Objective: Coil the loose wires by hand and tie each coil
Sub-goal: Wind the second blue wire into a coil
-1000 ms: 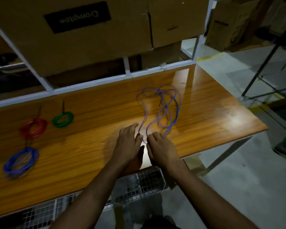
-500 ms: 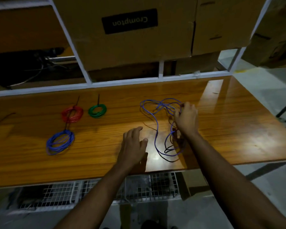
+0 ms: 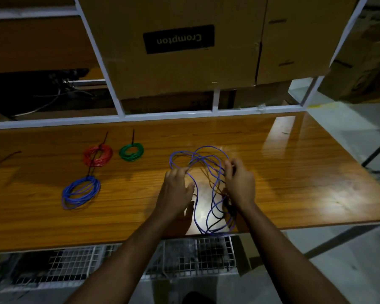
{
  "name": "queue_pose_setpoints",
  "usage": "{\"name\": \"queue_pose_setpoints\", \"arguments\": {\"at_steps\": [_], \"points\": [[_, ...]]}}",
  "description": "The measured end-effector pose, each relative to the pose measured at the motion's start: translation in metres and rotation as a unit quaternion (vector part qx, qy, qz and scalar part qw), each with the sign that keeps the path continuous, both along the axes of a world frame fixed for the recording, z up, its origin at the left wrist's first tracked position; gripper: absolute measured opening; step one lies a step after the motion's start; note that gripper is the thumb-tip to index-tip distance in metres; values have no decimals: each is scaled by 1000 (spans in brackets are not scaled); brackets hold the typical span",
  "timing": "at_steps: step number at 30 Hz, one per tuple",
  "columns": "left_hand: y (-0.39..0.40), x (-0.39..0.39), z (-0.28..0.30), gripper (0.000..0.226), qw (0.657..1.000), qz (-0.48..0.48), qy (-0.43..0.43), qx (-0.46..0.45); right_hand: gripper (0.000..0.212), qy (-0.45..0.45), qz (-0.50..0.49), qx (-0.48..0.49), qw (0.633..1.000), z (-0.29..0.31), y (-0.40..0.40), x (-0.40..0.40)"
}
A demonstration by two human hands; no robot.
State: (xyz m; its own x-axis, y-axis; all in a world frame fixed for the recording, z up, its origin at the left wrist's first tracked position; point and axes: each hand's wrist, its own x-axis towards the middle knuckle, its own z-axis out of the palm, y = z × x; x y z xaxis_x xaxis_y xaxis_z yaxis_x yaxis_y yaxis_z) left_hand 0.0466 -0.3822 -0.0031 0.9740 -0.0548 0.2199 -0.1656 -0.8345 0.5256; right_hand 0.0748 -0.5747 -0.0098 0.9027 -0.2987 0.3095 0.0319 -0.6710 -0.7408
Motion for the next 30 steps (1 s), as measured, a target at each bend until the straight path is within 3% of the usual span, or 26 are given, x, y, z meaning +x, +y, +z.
{"name": "queue_pose_setpoints", "arguments": {"at_steps": [1,3,5,7,11,15,18,20,25,27,30], "points": [[1,-2,-4,47,1000,10,9,-1,22,-1,-50,34,998,4,-6,5],[3,-4,-10,44,999,26,23,-9,25,88,-98,47,990,4,-19,20],[6,-5,-11,39,999,38,30,-15,25,198,-67,13,978,-3,-28,32],[8,-5,-10,36,998,48,39,-24,26,235,-23,-13,972,-3,-27,37],[14,-4,-12,40,997,38,55,-24,46,258,57,-105,959,0,-14,37],[20,-5,-12,40,996,48,72,-31,24,215,118,-164,955,-12,-3,40],[21,-4,-15,45,996,38,77,-28,29,189,180,-182,948,-12,4,43],[17,-5,-16,50,996,30,84,-26,31,182,191,-158,952,-11,11,44],[13,-7,-17,48,997,25,67,-27,14,235,210,-112,943,-18,27,45],[16,-8,-18,47,997,35,61,-30,17,233,150,-52,960,-20,25,45],[20,-10,-22,44,997,56,49,-18,12,219,-15,112,969,-26,17,44]]}}
